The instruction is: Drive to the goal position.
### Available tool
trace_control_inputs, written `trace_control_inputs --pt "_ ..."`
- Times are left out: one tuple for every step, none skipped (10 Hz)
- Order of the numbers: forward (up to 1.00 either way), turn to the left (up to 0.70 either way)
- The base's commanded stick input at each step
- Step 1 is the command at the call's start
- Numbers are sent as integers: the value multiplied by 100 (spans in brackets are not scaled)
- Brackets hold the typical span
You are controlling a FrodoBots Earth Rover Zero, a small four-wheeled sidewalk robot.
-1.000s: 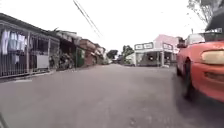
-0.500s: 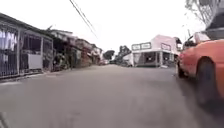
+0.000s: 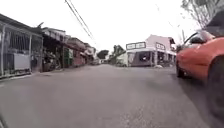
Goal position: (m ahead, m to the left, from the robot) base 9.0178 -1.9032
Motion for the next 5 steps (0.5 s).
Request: trace_control_inputs --pt "85 -25" --pt "85 -4" --pt "85 9" --pt "85 9" --pt "85 9"
